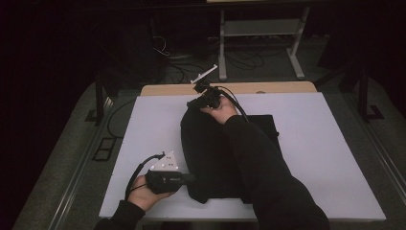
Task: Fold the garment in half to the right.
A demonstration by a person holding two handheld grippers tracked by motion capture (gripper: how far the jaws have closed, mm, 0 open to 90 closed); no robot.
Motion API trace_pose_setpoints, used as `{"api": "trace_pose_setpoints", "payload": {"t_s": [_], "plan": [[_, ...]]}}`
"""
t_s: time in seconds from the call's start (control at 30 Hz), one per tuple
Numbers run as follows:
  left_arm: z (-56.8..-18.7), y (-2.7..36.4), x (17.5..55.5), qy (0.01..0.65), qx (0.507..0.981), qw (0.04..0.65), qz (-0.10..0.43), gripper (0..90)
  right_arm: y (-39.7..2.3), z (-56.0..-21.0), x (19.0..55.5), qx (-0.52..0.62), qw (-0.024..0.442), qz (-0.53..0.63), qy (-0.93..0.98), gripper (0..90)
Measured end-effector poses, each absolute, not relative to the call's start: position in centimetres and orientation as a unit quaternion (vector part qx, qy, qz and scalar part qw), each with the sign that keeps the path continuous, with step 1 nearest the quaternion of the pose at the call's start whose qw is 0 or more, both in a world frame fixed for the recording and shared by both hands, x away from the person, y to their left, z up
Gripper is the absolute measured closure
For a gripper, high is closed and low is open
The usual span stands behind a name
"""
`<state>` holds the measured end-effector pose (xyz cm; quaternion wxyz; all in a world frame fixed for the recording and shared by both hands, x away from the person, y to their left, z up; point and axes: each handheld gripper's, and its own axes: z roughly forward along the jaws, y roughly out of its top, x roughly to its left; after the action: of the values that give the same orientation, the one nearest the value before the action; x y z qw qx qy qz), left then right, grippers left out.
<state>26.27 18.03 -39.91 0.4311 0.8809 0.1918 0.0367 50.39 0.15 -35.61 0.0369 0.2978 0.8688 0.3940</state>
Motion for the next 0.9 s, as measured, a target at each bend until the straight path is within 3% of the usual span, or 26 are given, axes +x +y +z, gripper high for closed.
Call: {"api": "trace_pose_setpoints", "payload": {"t_s": [0.9], "plan": [[-37.5,11.7,27.8,0.133,0.886,0.442,0.030,83.5,-7.7,-35.5,50.1,0.337,0.048,0.416,0.843,83.5]]}}
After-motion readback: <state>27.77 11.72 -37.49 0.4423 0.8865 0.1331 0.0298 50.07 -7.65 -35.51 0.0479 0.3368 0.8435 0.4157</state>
